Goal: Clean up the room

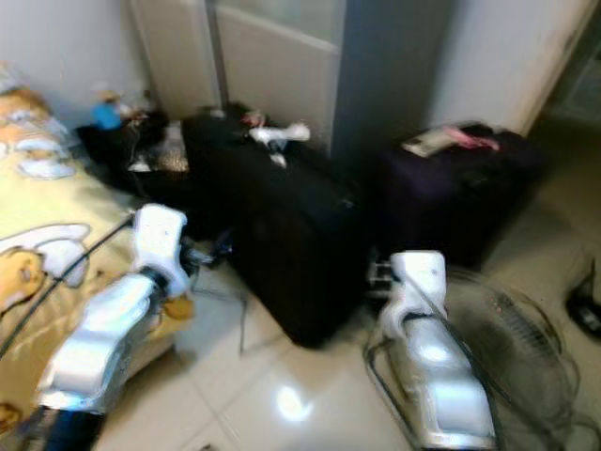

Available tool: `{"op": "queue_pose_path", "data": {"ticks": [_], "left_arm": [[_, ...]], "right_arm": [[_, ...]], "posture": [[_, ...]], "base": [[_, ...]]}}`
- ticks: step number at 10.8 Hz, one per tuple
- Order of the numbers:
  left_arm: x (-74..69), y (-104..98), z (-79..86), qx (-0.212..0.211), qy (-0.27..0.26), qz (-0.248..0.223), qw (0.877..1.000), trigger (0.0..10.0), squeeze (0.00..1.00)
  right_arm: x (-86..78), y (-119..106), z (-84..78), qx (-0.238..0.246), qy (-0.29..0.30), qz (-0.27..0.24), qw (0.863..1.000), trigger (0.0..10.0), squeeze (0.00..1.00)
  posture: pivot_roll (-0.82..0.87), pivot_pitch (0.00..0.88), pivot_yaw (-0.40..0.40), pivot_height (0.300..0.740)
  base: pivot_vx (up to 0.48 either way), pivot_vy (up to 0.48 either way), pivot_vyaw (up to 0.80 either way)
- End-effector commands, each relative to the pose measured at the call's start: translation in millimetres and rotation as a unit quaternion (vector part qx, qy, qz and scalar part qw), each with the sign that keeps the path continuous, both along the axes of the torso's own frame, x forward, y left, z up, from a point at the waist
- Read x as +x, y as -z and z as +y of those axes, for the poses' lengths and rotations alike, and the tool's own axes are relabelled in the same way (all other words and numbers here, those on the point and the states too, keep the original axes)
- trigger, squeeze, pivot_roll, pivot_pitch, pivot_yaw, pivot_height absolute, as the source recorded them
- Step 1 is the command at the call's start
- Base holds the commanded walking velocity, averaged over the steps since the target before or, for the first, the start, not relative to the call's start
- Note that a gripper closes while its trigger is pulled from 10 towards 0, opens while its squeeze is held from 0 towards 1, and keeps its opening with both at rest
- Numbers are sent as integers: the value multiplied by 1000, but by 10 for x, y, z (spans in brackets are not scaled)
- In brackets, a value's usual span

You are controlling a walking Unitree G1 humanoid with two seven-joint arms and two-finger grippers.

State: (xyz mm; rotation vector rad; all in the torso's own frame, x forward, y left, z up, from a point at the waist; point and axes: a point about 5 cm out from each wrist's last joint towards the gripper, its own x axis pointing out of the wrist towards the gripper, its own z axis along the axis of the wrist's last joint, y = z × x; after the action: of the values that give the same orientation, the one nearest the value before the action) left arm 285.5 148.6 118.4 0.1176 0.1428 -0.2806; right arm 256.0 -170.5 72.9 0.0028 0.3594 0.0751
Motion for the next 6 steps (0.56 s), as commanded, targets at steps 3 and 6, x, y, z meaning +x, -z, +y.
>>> {"op": "queue_pose_path", "data": {"ticks": [3, 6], "left_arm": [[24, -35, -119, -14, 13, -2, 1000, 10000, 0], [19, 13, -120, -9, 16, 7, 1000, 10000, 0]], "right_arm": [[0, -2, -192, -17, 57, -1, 998, 10000, 0], [30, -7, -206, -23, 52, 5, 998, 10000, 0]], "posture": [[-78, 0, 23, 740], [-82, 0, 21, 740]], "base": [[114, 0, 0], [0, 0, 0]]}}
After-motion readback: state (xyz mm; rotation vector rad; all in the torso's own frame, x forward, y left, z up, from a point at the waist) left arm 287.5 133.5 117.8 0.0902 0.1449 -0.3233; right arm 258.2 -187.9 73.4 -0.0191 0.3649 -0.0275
